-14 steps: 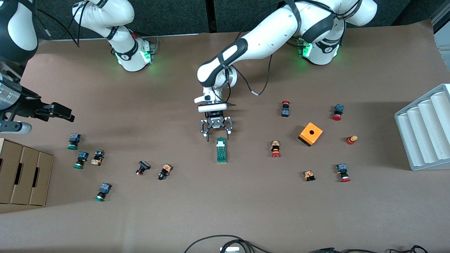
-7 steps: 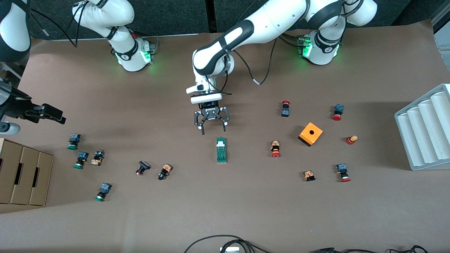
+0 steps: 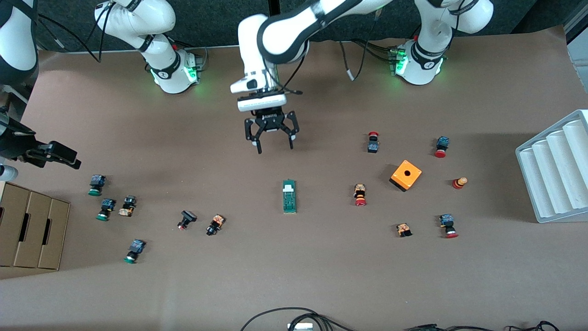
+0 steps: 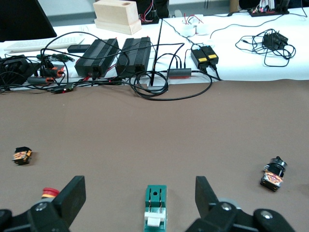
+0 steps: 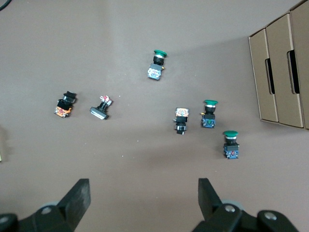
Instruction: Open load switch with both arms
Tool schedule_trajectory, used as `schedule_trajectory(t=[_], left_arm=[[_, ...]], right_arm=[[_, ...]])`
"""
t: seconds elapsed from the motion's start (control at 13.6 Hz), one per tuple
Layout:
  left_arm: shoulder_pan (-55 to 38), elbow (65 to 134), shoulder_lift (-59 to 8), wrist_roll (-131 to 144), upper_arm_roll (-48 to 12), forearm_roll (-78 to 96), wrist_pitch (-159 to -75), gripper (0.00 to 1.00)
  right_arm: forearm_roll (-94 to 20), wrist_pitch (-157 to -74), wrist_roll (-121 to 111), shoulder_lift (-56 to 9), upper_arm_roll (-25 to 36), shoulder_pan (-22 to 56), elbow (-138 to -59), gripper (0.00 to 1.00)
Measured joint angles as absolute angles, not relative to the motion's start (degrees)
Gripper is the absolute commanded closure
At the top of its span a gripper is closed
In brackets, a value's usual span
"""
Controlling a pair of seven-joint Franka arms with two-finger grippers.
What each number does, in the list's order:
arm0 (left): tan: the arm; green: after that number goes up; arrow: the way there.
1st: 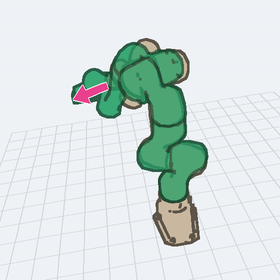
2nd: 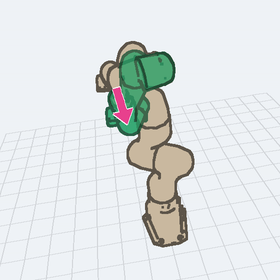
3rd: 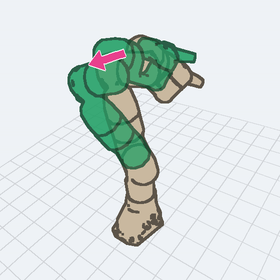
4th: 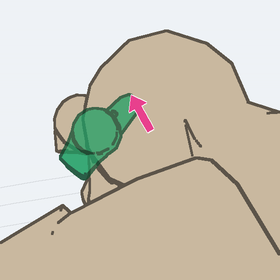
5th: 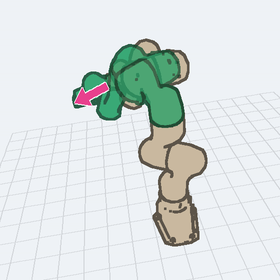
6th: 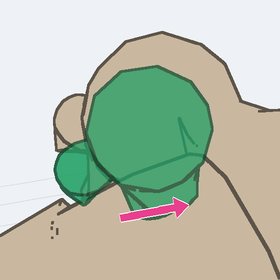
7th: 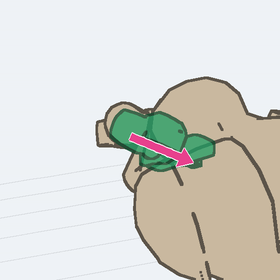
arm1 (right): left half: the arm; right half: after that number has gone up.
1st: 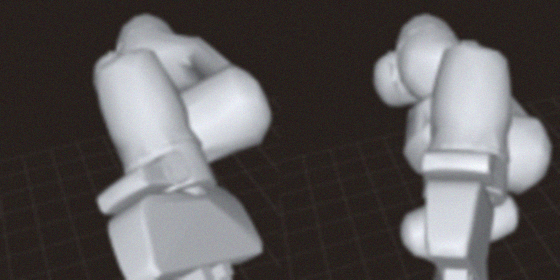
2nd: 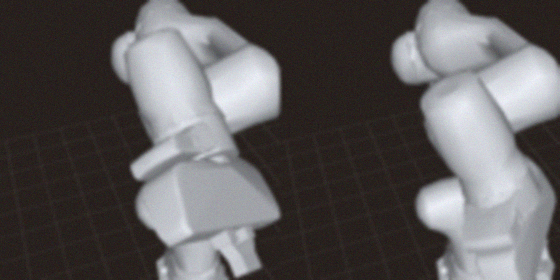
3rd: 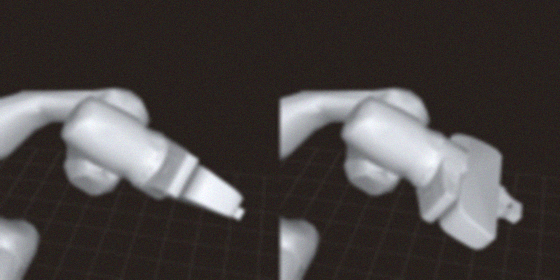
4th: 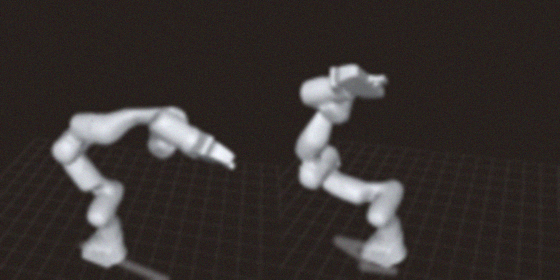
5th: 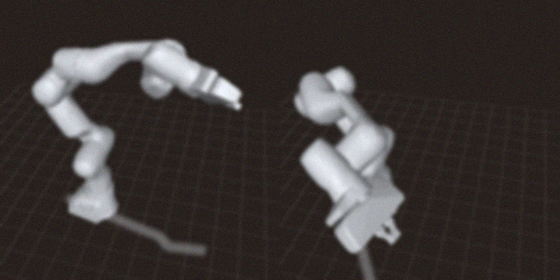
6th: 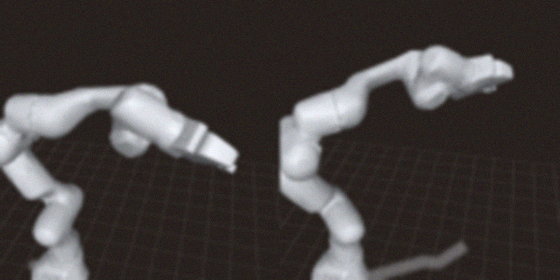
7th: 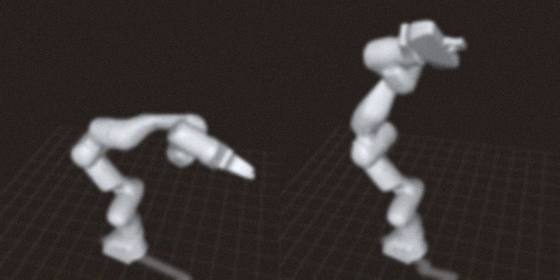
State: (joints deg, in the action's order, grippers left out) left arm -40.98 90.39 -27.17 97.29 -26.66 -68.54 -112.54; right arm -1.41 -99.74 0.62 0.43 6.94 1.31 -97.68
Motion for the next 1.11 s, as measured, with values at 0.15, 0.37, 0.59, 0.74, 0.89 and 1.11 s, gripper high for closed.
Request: schedule_trajectory(t=[0.15, 0.37, 0.59, 0.74, 0.89, 1.11], left_arm=[[-39.4, 90.26, -23.49, 91.35, -26.89, -61.74, -112.62, 0.0], [-35.21, 89.92, -17.13, 79.49, -26.89, -50.99, -112.65, 0.0], [-30.37, 89.17, -11.95, 69.17, -26.85, -41.54, -112.75, 0.0], [-27.45, 88.34, -9.62, 63.46, -26.81, -35.82, -112.76, 0.0], [-24.36, 87.9, -7.89, 58.54, -26.65, -31.53, -112.7, 0.0], [-17.34, 86.11, -6.62, 47.48, -26.44, -22.47, -112.73, 0.0]], right_arm=[[-1.41, -99.89, 0.62, 0.42, 6.92, 1.31, -97.66, 0.01], [-1.41, -100.0, 0.62, 0.41, 6.81, 1.31, -97.65, 0.01], [-1.41, -100.05, 0.62, 0.4, 6.44, 1.33, -97.65, 0.01], [-1.41, -100.52, 0.62, 0.4, 6.21, 1.34, -97.64, 0.01], [-1.41, -100.95, 0.62, 0.38, 6.08, 1.41, -97.6, 0.01], [-1.41, -101.06, 0.62, 0.29, 6.0, 1.43, -97.58, 0.01]])
